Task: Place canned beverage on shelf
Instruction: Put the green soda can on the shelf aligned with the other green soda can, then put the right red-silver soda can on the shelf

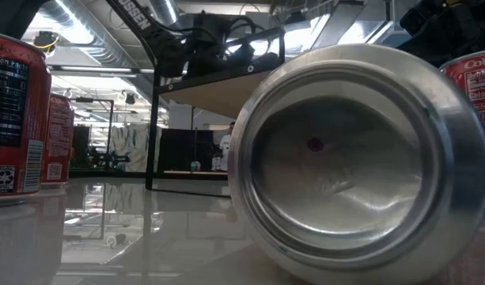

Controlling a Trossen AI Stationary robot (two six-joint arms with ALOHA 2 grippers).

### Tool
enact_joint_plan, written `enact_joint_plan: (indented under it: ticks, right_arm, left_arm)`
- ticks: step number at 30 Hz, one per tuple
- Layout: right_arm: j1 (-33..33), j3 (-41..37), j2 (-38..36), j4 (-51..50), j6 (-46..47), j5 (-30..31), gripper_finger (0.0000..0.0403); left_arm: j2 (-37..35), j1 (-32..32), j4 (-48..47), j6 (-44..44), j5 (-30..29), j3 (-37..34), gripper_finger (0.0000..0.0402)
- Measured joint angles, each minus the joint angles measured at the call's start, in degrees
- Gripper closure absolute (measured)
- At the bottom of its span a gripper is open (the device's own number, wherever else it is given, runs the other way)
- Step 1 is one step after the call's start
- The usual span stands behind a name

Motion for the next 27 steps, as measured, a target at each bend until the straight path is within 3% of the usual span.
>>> enact_joint_plan:
  ticks: [13,17,22,27]
  right_arm:
    - [0.00,0.11,-0.43,-0.05,2.31,-0.81,0.0011]
    - [0.02,3.41,-0.30,-4.90,3.23,-1.98,0.0011]
    - [0.03,9.20,-0.28,-13.92,3.21,-1.98,0.0011]
    - [0.04,12.67,0.12,-16.04,4.31,-2.95,0.0011]
  left_arm:
    - [-17.55,-2.75,-29.39,0.46,-0.77,0.02,0.0104]
    - [-23.94,-5.08,-40.03,1.10,-1.17,0.02,0.0104]
    - [-32.03,-10.07,-51.18,1.96,-6.61,0.02,0.0104]
    - [-39.09,-15.66,-59.89,0.50,-10.96,0.02,0.0104]
